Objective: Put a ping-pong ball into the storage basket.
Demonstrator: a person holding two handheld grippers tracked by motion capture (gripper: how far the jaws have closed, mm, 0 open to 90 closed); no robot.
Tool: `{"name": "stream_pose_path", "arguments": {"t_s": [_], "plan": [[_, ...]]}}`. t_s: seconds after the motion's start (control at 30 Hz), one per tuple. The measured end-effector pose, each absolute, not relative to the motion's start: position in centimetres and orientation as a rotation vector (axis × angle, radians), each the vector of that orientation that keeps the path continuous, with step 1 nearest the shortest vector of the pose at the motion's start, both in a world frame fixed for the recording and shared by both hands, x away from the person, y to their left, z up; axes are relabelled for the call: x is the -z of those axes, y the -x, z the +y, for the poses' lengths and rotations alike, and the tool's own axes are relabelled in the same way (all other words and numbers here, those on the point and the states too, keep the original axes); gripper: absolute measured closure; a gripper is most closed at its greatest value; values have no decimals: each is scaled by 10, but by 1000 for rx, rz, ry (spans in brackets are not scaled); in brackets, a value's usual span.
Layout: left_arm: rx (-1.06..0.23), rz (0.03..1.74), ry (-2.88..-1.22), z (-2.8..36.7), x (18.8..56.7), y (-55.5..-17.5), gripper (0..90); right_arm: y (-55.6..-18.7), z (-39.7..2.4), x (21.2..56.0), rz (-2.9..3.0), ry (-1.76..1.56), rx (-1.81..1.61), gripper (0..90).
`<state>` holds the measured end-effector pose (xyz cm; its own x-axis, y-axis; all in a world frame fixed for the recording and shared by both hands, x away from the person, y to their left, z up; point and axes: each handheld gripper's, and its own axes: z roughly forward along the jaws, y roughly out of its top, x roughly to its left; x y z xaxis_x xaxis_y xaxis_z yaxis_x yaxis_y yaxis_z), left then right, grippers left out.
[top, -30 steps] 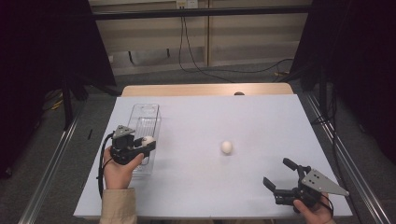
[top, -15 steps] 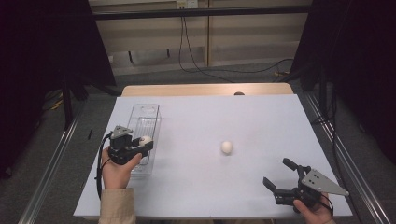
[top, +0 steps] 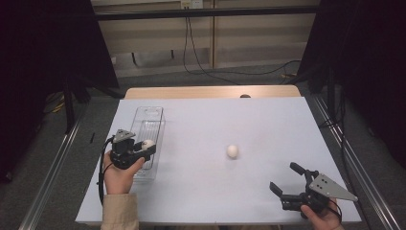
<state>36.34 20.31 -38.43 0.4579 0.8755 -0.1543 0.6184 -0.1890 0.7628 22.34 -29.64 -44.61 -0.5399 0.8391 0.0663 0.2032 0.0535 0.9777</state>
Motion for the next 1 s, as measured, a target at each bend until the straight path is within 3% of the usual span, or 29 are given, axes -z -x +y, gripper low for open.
{"name": "stream_pose_path", "arguments": {"t_s": [1.0], "plan": [[-432, 1281, -1907, 209, 388, -364, 509, -223, -297, 446, 1795, -1044, -1521, 18]]}}
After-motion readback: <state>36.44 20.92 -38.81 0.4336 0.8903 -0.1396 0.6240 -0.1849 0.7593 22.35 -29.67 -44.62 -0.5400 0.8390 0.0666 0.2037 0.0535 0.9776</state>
